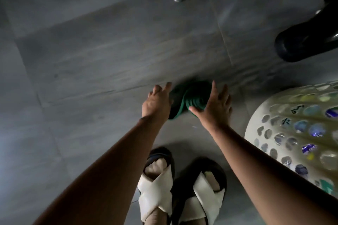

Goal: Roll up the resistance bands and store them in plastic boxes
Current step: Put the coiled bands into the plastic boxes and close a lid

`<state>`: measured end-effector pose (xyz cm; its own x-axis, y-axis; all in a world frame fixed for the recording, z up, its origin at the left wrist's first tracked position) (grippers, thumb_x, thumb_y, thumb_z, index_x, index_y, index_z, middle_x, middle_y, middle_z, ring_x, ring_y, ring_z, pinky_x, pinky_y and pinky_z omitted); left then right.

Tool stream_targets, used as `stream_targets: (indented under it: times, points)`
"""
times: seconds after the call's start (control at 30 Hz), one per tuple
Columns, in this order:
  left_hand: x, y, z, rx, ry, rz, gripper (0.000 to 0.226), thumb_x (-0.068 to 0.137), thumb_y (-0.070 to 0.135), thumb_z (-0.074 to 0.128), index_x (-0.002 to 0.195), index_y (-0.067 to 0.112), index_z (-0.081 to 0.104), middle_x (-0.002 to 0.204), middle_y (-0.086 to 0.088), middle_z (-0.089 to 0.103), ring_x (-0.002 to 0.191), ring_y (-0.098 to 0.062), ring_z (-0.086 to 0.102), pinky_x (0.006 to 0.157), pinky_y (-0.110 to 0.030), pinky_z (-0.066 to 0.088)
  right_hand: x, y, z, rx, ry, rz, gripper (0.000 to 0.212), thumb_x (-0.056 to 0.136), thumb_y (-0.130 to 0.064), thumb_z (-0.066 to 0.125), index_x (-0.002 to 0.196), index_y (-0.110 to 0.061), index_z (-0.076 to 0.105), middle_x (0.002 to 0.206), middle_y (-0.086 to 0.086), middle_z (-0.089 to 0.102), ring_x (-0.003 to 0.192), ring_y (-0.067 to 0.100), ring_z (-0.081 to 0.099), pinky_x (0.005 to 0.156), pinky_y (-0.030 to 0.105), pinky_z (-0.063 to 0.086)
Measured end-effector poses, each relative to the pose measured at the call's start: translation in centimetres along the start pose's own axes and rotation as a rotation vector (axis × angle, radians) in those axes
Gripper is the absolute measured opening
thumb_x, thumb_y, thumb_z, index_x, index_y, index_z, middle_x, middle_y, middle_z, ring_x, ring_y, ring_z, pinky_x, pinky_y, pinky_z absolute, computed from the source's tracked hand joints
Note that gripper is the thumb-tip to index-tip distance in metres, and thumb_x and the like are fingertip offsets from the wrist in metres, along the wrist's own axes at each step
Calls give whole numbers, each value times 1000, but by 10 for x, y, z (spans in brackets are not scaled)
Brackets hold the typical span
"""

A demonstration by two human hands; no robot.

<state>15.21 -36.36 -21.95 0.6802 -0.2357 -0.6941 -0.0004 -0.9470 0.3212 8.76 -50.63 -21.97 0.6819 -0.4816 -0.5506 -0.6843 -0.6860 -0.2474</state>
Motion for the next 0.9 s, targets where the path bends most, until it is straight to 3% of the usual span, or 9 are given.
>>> stream_targets:
  times: [0.13, 0.2, 0.33, 0.47, 0.53, 0.6, 0.73, 0.83, 0.9]
  points:
    - [6, -4, 15, -26, 24, -49, 51, 95, 5, 36, 142, 25, 32, 128, -15, 45, 115, -34, 47, 83, -38, 42, 12, 13, 11, 218, -12, 65, 92, 81, -39, 66, 148, -11, 9, 149, 21, 18, 134, 38, 23, 107, 42, 24]
    - [1, -10, 21, -149, 64, -130, 42, 96, 8, 35, 134, 20, 44, 124, -17, 48, 110, -36, 51, 83, -36, 42, 13, 16, 15, 246, 2, 82, 87, 84, -35, 64, 147, -6, 12, 143, 25, 28, 130, 40, 28, 107, 41, 23]
    - [-20, 6, 59, -586, -14, -240, 30, 95, 17, 42, 118, 12, 59, 111, -21, 59, 99, -37, 59, 83, -37, 50, 12, 14, 17, 243, 44, 97, 82, 84, -34, 64, 145, -4, 19, 139, 27, 33, 126, 42, 33, 106, 45, 28]
    - [-31, 33, 86, -1054, -17, -333, 42, 78, 37, 38, 104, 12, 59, 104, -18, 62, 97, -36, 60, 85, -50, 51, 16, 14, 15, 280, 48, 139, 78, 83, -35, 64, 144, -7, 23, 141, 22, 34, 128, 40, 35, 106, 45, 30]
    - [-32, 34, 91, -1177, 6, -321, 37, 75, 39, 38, 100, 20, 58, 100, -14, 63, 94, -32, 62, 85, -51, 52, 16, 13, 15, 307, 55, 163, 77, 83, -35, 65, 143, -7, 25, 140, 22, 36, 127, 39, 37, 105, 44, 32]
    - [-37, 32, 82, -1247, 20, -303, 29, 80, 34, 41, 104, 25, 56, 95, -10, 63, 88, -27, 62, 82, -47, 54, 12, 8, 14, 357, 63, 168, 75, 82, -32, 66, 141, -6, 28, 138, 23, 38, 126, 39, 38, 104, 41, 33]
    - [-51, 18, 61, -1262, 91, -335, 25, 97, 13, 39, 118, 15, 54, 94, -7, 60, 88, -26, 61, 81, -47, 54, -11, -18, 3, 413, 76, 172, 67, 84, -31, 64, 137, -8, 32, 134, 24, 39, 119, 42, 42, 99, 42, 38]
    - [-79, 8, 27, -1282, 208, -307, 33, 98, 15, 41, 131, 15, 47, 100, -4, 60, 79, -11, 59, 75, -38, 53, -42, -49, -21, 483, 62, 177, 62, 84, -32, 64, 133, -8, 33, 130, 25, 39, 115, 43, 43, 93, 38, 39]
    - [-103, 3, 1, -1355, 275, -305, 34, 98, 18, 41, 132, 17, 48, 106, -4, 63, 85, -12, 60, 75, -30, 51, -68, -70, -43, 537, 46, 160, 60, 85, -32, 63, 131, -8, 33, 129, 25, 39, 114, 42, 43, 90, 37, 39]
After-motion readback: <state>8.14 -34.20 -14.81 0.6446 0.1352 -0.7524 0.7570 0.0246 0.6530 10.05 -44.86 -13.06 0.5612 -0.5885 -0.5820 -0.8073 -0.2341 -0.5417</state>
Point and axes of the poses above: each hand's wrist, its own x-axis towards the middle knuckle, its own z-axis out of the palm, y = z × x, the point moved 3 cm from there along x, towards the middle knuckle
